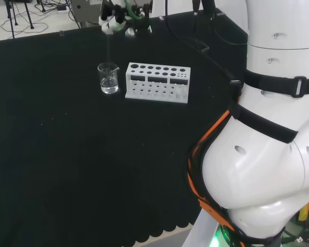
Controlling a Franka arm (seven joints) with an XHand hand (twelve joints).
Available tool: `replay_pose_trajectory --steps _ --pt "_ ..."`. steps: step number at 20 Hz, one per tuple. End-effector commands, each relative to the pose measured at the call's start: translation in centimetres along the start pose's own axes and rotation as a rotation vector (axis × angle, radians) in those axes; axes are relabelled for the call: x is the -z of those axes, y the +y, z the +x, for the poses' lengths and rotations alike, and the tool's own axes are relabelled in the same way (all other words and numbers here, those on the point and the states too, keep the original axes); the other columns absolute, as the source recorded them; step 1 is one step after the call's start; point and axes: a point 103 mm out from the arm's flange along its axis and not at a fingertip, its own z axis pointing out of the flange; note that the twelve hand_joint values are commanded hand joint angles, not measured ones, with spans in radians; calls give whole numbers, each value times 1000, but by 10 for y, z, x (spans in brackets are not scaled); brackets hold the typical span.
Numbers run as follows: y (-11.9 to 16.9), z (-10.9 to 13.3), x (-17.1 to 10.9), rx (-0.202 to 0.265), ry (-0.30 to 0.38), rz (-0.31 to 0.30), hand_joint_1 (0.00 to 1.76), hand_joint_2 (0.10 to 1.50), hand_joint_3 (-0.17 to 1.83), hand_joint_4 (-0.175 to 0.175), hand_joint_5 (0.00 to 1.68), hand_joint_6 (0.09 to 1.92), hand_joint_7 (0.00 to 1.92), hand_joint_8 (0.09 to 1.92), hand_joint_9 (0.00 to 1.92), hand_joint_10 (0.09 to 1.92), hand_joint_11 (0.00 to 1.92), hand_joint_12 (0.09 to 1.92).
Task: Stir in the beaker to the left of the white test tube rack with the glass rod.
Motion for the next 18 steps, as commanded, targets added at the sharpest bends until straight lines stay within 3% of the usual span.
replay_pose_trajectory --steps 1,10,18 --pt "-30 -15 0 -32 -24 9 1312 857 320 -175 1325 114 1234 932 1703 692 1192 845" --pt "-38 30 -4 31 -40 40 1312 858 317 -175 1326 110 1233 933 1702 694 1192 845" --pt "-19 52 -3 71 -22 27 1312 859 316 -175 1328 106 1233 933 1702 696 1193 844"
